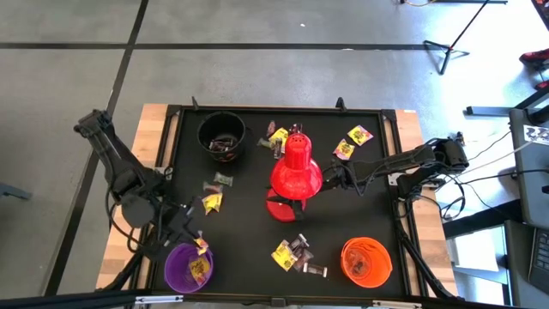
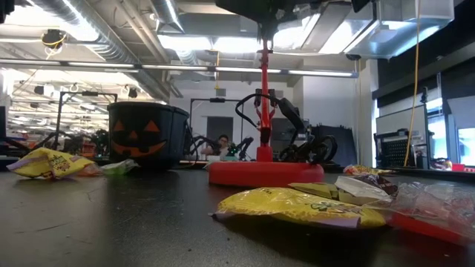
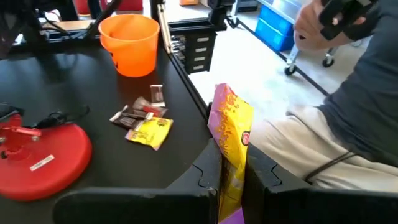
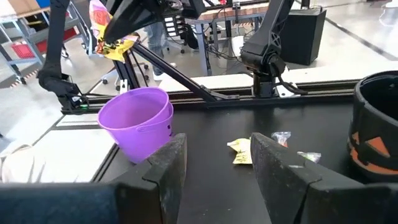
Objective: Organize candy in baskets
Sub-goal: Put the yellow candy into the violet bucket
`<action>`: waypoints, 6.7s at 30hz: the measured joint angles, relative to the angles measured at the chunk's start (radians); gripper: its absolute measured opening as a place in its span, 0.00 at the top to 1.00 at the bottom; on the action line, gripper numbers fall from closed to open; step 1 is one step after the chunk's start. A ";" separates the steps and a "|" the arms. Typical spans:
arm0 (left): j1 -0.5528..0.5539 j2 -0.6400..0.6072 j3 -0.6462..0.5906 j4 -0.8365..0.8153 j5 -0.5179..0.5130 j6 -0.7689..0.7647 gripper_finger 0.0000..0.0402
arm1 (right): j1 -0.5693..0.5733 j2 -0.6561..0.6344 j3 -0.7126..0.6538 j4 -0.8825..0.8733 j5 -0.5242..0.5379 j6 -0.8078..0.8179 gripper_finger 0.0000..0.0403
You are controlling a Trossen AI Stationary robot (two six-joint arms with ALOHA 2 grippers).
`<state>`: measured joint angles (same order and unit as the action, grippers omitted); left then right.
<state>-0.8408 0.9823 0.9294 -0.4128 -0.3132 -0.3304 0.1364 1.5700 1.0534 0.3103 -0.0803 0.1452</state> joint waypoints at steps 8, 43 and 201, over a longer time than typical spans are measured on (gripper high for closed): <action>0.001 0.031 0.002 -0.001 -0.065 -0.027 0.96 | 0.000 0.000 0.000 -0.005 -0.018 -0.071 0.55; 0.001 0.137 0.146 -0.271 -0.191 -0.361 0.95 | 0.001 0.020 0.000 -0.107 -0.158 -0.039 0.55; 0.104 0.372 0.393 -0.839 -0.157 -0.604 0.64 | 0.053 0.019 0.000 -0.260 -0.148 0.005 0.56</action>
<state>-0.7365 1.3542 1.3227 -1.2520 -0.4698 -0.9340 0.1894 1.5887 1.0538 0.0505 -0.2279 0.1497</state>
